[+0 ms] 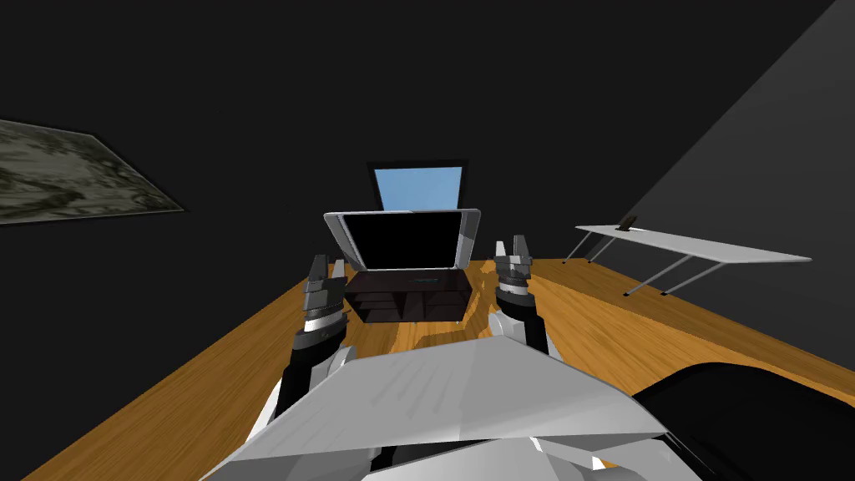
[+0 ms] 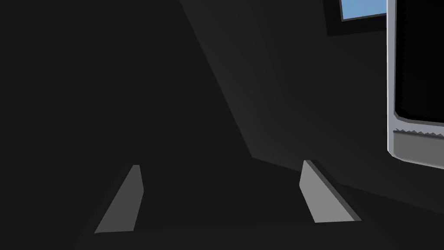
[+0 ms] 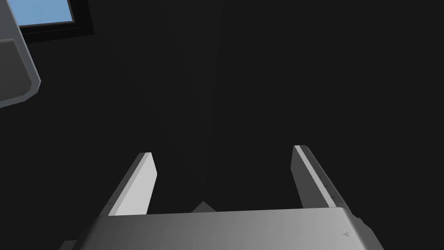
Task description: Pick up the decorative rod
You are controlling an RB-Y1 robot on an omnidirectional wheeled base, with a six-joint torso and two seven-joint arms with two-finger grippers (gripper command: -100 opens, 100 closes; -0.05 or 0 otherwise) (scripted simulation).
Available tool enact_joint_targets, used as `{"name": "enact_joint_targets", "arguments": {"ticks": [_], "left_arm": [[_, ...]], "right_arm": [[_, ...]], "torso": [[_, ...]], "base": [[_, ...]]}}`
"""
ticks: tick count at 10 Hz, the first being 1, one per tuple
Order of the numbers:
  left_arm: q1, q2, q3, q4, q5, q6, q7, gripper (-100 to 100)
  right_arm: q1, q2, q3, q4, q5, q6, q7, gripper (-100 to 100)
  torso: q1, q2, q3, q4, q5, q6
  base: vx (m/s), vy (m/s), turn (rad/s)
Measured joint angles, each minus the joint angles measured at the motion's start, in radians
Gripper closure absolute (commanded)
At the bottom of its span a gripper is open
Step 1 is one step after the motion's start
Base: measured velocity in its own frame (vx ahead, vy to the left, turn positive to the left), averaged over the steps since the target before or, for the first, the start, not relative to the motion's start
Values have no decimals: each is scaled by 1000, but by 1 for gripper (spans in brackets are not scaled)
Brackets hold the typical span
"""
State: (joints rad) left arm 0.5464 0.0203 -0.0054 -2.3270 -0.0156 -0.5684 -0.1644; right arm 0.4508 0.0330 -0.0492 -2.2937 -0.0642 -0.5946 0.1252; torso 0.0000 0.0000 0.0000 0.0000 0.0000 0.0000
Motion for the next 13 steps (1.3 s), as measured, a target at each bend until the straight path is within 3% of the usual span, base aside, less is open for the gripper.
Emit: {"name": "enact_joint_targets", "arguments": {"ticks": [5, 10, 13], "left_arm": [[-90, 92, -39, 77, 92, 72, 49, -100], [-182, 129, -61, 159, 189, 163, 105, -100], [-283, 143, -69, 248, 263, 242, 143, -100]], "right_arm": [[0, 0, 0, 0, 0, 0, 0, 0], [0, 0, 0, 0, 0, 0, 0, 0], [0, 0, 0, 0, 0, 0, 0, 0]], "torso": [[2, -1, -1, 0, 0, 0], [2, -1, -1, 0, 0, 0], [3, -2, -1, 0, 1, 0]], "base": [[5, 15, -54], [10, 27, -97], [15, 40, -138]]}}
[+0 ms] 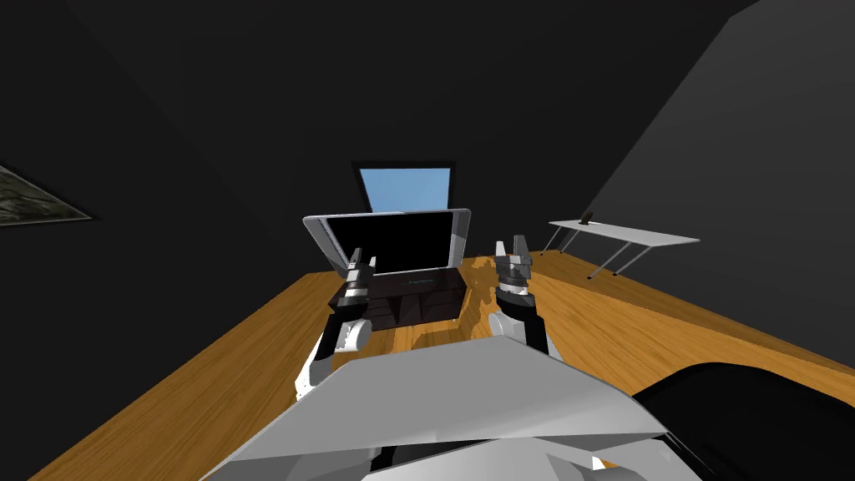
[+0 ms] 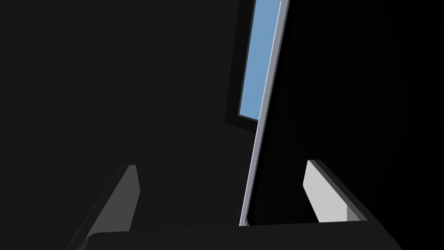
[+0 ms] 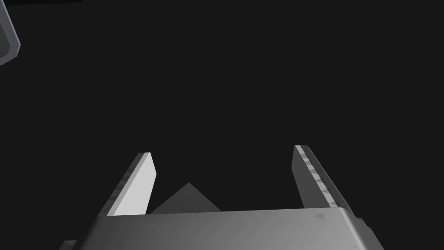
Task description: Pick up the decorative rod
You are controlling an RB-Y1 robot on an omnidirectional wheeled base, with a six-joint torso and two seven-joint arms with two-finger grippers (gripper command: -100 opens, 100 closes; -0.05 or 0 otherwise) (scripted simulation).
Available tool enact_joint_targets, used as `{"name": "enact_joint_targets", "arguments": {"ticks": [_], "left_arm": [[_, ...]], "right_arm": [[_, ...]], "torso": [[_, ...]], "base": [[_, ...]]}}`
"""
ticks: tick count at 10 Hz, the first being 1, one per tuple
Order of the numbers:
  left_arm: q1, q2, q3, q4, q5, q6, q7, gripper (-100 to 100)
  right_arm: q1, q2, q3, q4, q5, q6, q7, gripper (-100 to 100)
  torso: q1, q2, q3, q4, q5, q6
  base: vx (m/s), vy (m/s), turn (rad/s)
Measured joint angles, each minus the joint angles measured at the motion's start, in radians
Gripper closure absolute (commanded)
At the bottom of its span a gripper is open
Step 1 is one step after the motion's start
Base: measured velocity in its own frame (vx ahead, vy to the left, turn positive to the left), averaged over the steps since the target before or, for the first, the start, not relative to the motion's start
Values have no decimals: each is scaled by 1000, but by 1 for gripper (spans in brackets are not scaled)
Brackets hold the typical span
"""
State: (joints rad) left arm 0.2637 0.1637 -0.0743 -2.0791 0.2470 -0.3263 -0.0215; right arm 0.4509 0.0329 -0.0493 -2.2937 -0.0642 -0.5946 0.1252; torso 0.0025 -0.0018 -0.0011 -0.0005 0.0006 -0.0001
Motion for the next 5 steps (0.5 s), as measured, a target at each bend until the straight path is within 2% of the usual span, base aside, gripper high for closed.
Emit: {"name": "enact_joint_targets", "arguments": {"ticks": [1, 2, 3, 5], "left_arm": [[-21, 6, -10, 28, 32, 28, 19, -100], [-43, 8, -24, 58, 61, 50, 37, -100], [-65, 11, -27, 86, 83, 72, 48, -100], [-118, 8, -31, 134, 127, 131, 66, -100]], "right_arm": [[0, 0, 0, 0, 0, 0, 0, 0], [0, 0, 0, 0, 0, 0, 0, 0], [0, 0, 0, 0, 0, 0, 0, 0], [0, 0, 0, 0, 0, 0, 0, 0]], "torso": [[1, 0, 0, 0, 0, 0], [2, -1, 0, 0, 0, 0], [2, 0, 0, 0, 0, 0], [0, 0, 0, 0, 0, 0]], "base": [[30, 81, -245], [21, 64, -100], [15, 47, -233], [9, 47, -120]]}}
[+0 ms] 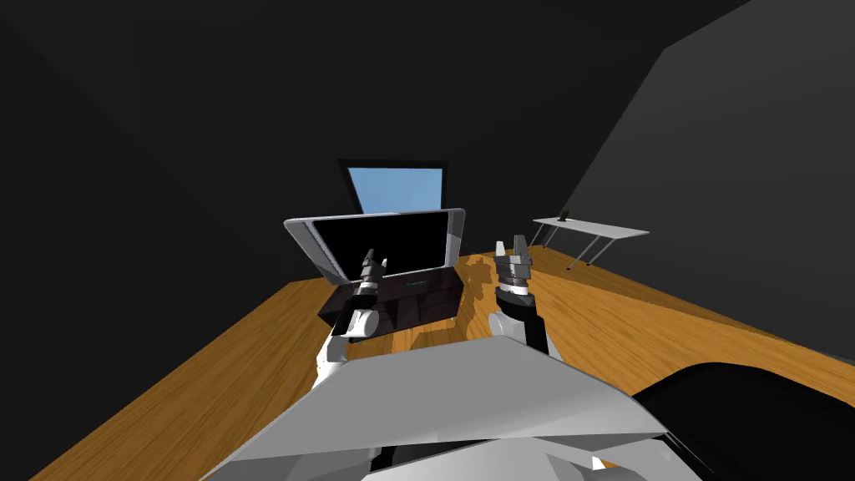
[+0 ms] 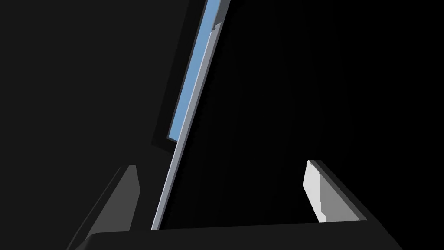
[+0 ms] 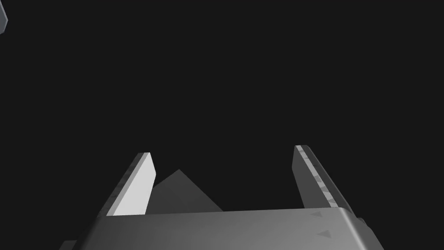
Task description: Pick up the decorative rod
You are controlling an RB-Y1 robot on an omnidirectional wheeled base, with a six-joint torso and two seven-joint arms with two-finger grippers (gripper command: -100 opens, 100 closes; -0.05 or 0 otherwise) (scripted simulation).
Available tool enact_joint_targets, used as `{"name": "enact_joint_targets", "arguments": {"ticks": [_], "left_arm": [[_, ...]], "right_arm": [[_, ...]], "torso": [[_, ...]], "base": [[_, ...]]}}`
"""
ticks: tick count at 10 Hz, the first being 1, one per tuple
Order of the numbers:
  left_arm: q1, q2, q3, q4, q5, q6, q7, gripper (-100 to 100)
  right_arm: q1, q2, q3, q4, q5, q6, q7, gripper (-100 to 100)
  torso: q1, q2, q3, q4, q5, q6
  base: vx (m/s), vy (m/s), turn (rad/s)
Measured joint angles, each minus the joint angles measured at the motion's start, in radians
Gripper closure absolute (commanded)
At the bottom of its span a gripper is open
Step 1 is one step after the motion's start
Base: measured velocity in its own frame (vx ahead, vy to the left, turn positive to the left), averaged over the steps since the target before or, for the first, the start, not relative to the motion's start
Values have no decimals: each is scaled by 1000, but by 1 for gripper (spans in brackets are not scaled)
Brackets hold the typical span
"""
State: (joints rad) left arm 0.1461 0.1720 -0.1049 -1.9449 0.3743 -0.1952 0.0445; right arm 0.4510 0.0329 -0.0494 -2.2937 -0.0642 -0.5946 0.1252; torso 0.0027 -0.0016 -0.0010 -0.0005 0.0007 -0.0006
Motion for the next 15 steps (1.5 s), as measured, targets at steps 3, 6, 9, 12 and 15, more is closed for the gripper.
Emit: {"name": "enact_joint_targets", "arguments": {"ticks": [3, 6, 9, 12, 15], "left_arm": [[-63, 11, -11, 85, 69, 57, 38, -100], [-122, 18, -14, 175, 126, 118, 67, -100], [-157, 24, -18, 241, 172, 166, 90, -100], [-219, 24, -16, 320, 230, 228, 117, -100], [-264, 34, -17, 405, 273, 266, 137, -100]], "right_arm": [[0, 0, 0, 0, 0, 0, 0, 0], [0, 0, 0, 0, 0, 0, 0, 0], [0, 0, 0, 0, 0, 0, 0, 0], [0, 0, 0, 0, 0, 0, 0, 0], [0, 0, 0, 0, 0, 0, 0, 0]], "torso": [[1, 0, 0, 0, 0, 1], [1, 0, 0, 0, 0, 0], [-1, 0, 0, 0, 0, -1], [2, 0, 0, 0, 0, 0], [1, 0, 0, 0, 0, 1]], "base": [[6, 57, -145], [13, 63, -207], [2, 45, -123], [4, 75, -183], [5, 57, -149]]}}
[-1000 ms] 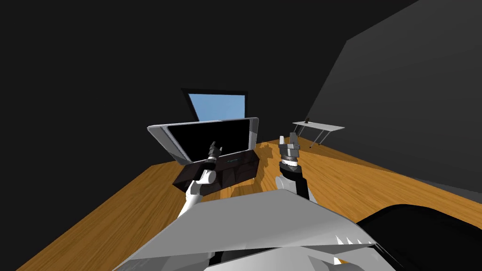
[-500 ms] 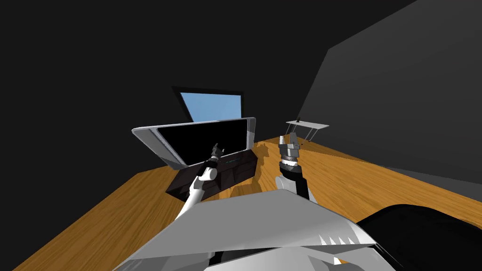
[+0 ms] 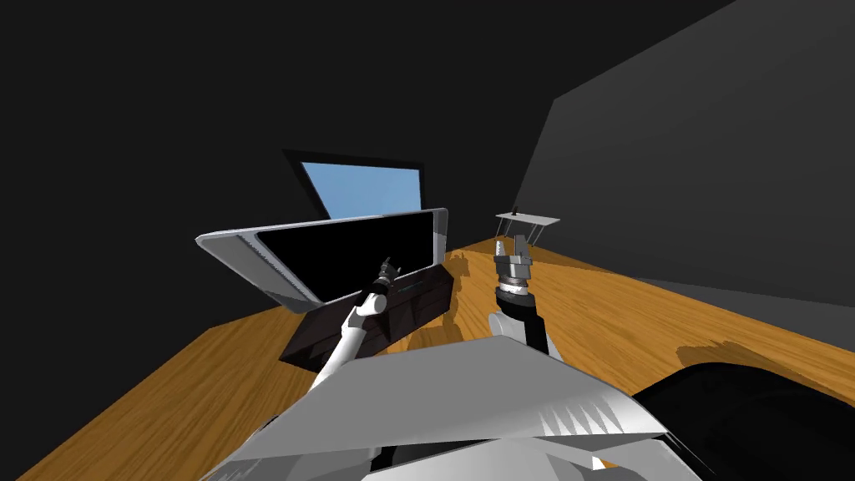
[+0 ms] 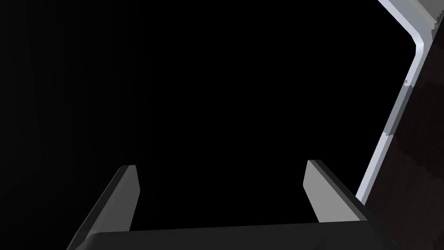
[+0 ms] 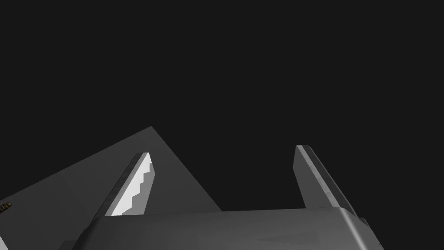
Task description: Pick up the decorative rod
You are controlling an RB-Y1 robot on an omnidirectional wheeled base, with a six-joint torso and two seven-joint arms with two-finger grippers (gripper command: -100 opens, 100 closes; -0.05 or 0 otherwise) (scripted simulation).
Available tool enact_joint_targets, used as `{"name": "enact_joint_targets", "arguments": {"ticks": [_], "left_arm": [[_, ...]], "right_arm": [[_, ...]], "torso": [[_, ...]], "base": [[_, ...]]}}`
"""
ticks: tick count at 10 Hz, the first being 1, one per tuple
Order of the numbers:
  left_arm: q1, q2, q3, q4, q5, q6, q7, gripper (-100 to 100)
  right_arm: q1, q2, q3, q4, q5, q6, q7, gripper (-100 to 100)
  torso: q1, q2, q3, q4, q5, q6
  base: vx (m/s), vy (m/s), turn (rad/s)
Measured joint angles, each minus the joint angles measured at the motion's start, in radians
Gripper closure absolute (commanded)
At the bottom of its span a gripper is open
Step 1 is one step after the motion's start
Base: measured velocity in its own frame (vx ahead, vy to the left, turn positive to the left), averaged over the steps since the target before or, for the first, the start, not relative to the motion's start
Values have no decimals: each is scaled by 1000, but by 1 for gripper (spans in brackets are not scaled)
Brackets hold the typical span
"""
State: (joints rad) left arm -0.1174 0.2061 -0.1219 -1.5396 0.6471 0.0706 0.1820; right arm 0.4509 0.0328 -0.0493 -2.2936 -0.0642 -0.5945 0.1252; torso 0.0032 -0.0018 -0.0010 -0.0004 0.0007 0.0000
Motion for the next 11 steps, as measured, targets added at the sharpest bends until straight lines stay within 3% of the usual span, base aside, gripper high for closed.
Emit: {"name": "enact_joint_targets", "arguments": {"ticks": [3, 11], "left_arm": [[-41, -3, 10, 74, 43, 65, 22, -100], [-133, 18, 32, 260, 132, 171, 67, -100]], "right_arm": [[0, 0, 0, 0, 0, 0, 0, 0], [0, 0, 0, 0, 0, 0, 0, 0]], "torso": [[1, 1, 0, 0, 0, -1], [1, 0, 0, 0, 0, 0]], "base": [[-6, 68, -145], [-4, 65, -183]]}}
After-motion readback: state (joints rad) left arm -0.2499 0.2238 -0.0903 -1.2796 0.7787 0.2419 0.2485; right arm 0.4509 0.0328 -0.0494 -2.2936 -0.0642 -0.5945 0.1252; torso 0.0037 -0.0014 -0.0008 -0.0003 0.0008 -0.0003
